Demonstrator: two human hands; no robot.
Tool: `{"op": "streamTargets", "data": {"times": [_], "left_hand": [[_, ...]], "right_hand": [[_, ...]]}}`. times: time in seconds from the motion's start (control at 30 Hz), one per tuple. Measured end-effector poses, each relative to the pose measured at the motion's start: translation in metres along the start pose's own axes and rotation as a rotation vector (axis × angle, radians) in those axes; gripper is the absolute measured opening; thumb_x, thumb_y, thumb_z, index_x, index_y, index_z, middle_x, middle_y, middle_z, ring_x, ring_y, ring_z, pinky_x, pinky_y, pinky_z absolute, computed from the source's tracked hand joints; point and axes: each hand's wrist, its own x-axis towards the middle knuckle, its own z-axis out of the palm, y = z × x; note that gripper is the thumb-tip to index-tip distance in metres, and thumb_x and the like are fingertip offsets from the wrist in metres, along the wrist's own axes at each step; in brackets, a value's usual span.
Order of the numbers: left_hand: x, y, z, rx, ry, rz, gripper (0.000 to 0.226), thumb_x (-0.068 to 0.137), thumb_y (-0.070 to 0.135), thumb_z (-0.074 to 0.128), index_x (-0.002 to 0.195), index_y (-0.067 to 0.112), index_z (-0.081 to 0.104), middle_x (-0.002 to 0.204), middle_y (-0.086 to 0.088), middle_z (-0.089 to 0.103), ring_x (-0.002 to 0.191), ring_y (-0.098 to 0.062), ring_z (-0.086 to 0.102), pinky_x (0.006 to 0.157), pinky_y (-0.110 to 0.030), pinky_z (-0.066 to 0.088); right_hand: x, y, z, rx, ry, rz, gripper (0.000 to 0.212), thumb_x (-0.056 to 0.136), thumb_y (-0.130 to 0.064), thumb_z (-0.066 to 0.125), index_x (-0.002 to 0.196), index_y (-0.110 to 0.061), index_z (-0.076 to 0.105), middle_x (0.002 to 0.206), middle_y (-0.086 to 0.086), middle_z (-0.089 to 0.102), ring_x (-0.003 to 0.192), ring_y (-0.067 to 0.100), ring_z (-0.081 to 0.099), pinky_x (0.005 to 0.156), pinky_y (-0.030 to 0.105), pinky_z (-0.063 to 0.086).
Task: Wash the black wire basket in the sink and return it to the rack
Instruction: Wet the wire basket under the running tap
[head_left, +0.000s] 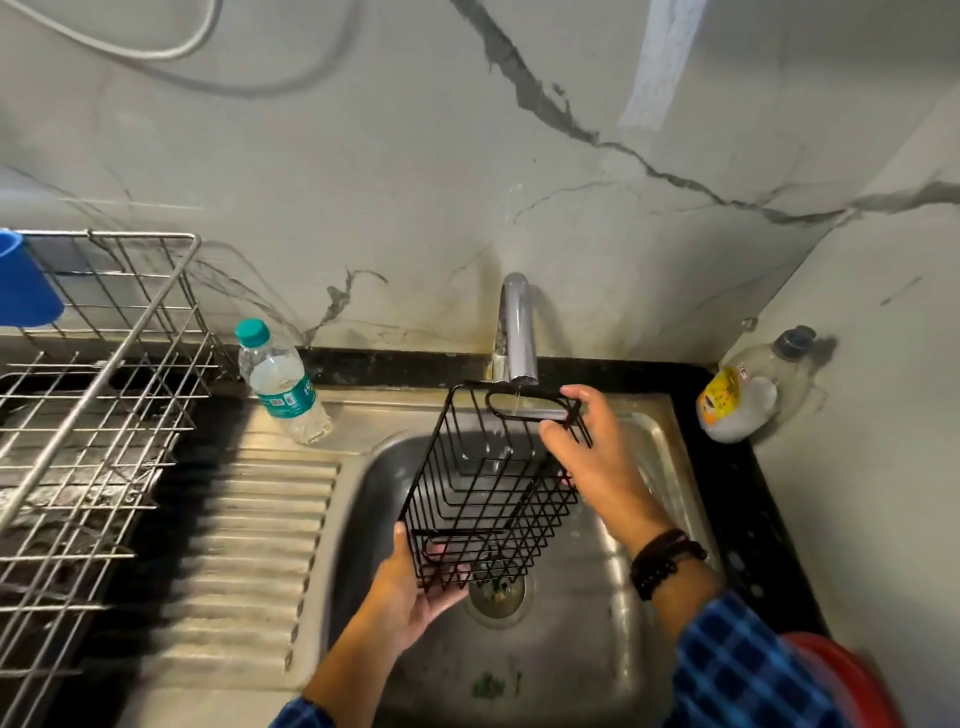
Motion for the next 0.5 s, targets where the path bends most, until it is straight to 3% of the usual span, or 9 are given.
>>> {"op": "streamTargets", "data": {"times": [0.1,0.17,0.23,0.27,0.33,0.37,0.43,0.5], "left_hand": [[0.007,-0.001,-0.001,0.084,0.054,0.013,0.071,0.104,0.056,0.021,0.126,0.0,0.061,0.101,-0.023,0.074,0.092,-0.036,0.071,0.06,-0.042,0.06],[0.005,0.005,0.005,0.098,0.077,0.026,0.072,0.103,0.058,0.02,0.127,0.003,0.06,0.103,-0.021,0.073,0.093,-0.035,0.069,0.069,-0.045,0.058],[0.0,0.01,0.011,0.127,0.02,0.007,0.076,0.099,0.067,0.019,0.138,0.012,0.055,0.129,-0.018,0.065,0.118,-0.036,0.06,0.09,-0.055,0.052],[-0.005,0.012,0.015,0.173,-0.01,-0.001,0.08,0.095,0.072,0.018,0.147,0.019,0.046,0.147,-0.013,0.052,0.135,-0.035,0.047,0.105,-0.061,0.04],[-0.02,0.017,0.023,0.303,-0.093,0.044,0.088,0.087,0.081,0.012,0.158,0.029,0.025,0.164,0.001,0.025,0.15,-0.027,0.024,0.118,-0.059,0.012],[-0.027,0.02,0.025,0.349,-0.143,0.122,0.092,0.084,0.082,0.01,0.158,0.029,0.023,0.165,0.003,0.022,0.151,-0.023,0.024,0.12,-0.056,0.009],[-0.041,0.031,0.031,0.389,-0.175,0.315,0.091,0.082,0.079,0.018,0.157,0.028,0.027,0.162,0.002,0.031,0.146,-0.018,0.034,0.122,-0.051,0.017],[-0.055,0.042,0.037,0.507,-0.065,0.622,0.076,0.09,0.071,0.033,0.156,0.034,0.022,0.163,0.001,0.028,0.148,-0.014,0.029,0.123,-0.043,0.02]], "right_hand": [[-0.003,-0.011,0.002,0.05,-0.077,0.078,0.072,0.086,-0.047,0.072,0.147,-0.043,0.034,0.149,-0.005,0.037,0.128,0.011,0.036,0.1,0.039,0.038],[-0.006,-0.014,0.002,0.338,-0.175,0.172,0.071,0.079,-0.052,0.074,0.142,-0.037,0.044,0.132,-0.006,0.048,0.117,0.014,0.047,0.092,0.038,0.044],[-0.006,-0.013,0.007,0.476,-0.157,0.187,0.057,0.077,-0.053,0.074,0.125,-0.026,0.06,0.108,0.0,0.057,0.09,0.014,0.053,0.073,0.034,0.045],[-0.006,-0.013,0.012,0.49,-0.121,0.173,0.05,0.079,-0.051,0.075,0.118,-0.022,0.062,0.098,0.001,0.057,0.078,0.013,0.052,0.065,0.031,0.043],[-0.002,-0.016,0.022,0.527,-0.034,0.188,0.034,0.085,-0.043,0.074,0.108,-0.02,0.063,0.088,0.001,0.054,0.06,0.009,0.045,0.054,0.027,0.037],[0.002,-0.019,0.026,0.539,-0.01,0.204,0.027,0.089,-0.04,0.071,0.106,-0.021,0.063,0.086,0.0,0.052,0.057,0.007,0.041,0.051,0.025,0.035],[0.009,-0.026,0.028,0.46,-0.006,0.229,0.026,0.095,-0.04,0.063,0.107,-0.017,0.061,0.079,-0.002,0.045,0.056,0.007,0.037,0.047,0.023,0.034],[0.016,-0.032,0.03,0.387,-0.031,0.253,0.025,0.099,-0.039,0.057,0.108,-0.016,0.059,0.074,-0.003,0.04,0.056,0.008,0.036,0.046,0.023,0.033]]}}
